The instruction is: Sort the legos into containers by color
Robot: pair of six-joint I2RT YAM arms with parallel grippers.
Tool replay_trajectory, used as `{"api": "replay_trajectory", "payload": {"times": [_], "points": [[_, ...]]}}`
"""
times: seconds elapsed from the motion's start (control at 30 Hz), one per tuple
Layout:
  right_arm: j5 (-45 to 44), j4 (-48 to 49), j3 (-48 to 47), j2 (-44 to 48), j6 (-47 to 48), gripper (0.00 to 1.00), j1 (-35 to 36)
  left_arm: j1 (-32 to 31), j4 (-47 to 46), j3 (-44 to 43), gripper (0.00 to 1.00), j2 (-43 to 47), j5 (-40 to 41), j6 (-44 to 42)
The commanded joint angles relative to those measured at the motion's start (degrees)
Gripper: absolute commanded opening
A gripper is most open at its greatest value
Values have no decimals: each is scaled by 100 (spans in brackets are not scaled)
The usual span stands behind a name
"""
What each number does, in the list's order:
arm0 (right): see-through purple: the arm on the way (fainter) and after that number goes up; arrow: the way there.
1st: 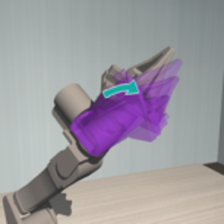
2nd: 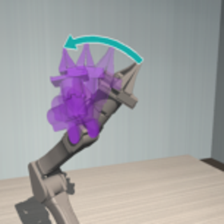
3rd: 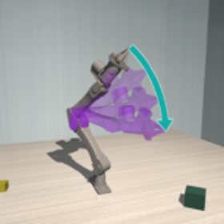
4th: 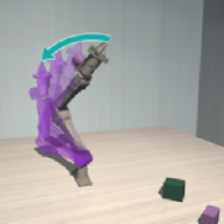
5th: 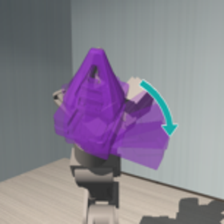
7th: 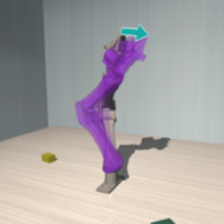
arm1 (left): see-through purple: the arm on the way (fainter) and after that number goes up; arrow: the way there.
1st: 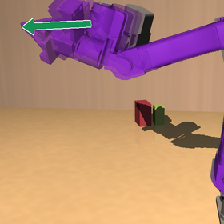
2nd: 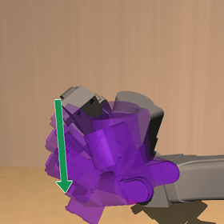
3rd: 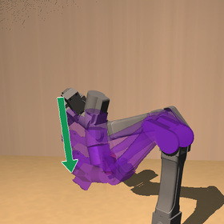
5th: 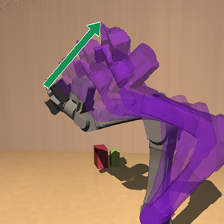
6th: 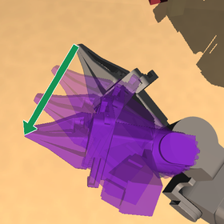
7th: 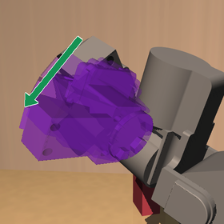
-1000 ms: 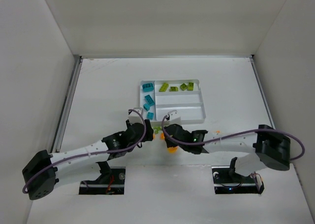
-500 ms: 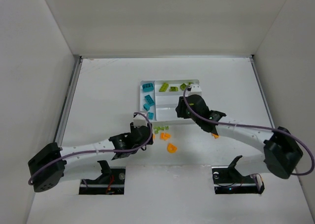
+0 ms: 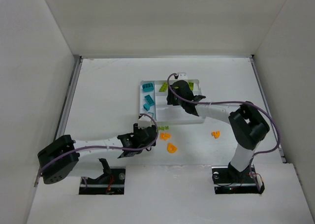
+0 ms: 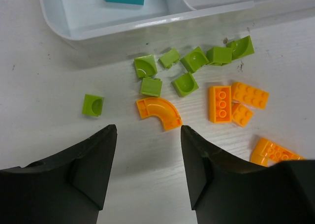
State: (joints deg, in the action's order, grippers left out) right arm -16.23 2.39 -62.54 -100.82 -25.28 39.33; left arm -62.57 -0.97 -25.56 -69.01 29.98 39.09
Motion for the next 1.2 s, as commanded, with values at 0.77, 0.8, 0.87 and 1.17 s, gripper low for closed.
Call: {"api": "replay_trajectory", "payload": {"times": [0.77, 0.8, 0.87, 1.17], "points": [[-302, 587, 954, 1248, -214, 66, 166, 91, -623, -327, 49, -815, 78, -297], [-302, 587, 1068, 1362, -241, 67, 202, 74, -632, -344, 49, -859, 78, -297], [-302, 587, 1209, 1529, -258, 67, 246, 30, -615, -388, 49, -938, 78, -297], [-346, 569, 1736, 2065, -311, 66, 272, 21, -553, -423, 45, -1009, 131, -297]]}}
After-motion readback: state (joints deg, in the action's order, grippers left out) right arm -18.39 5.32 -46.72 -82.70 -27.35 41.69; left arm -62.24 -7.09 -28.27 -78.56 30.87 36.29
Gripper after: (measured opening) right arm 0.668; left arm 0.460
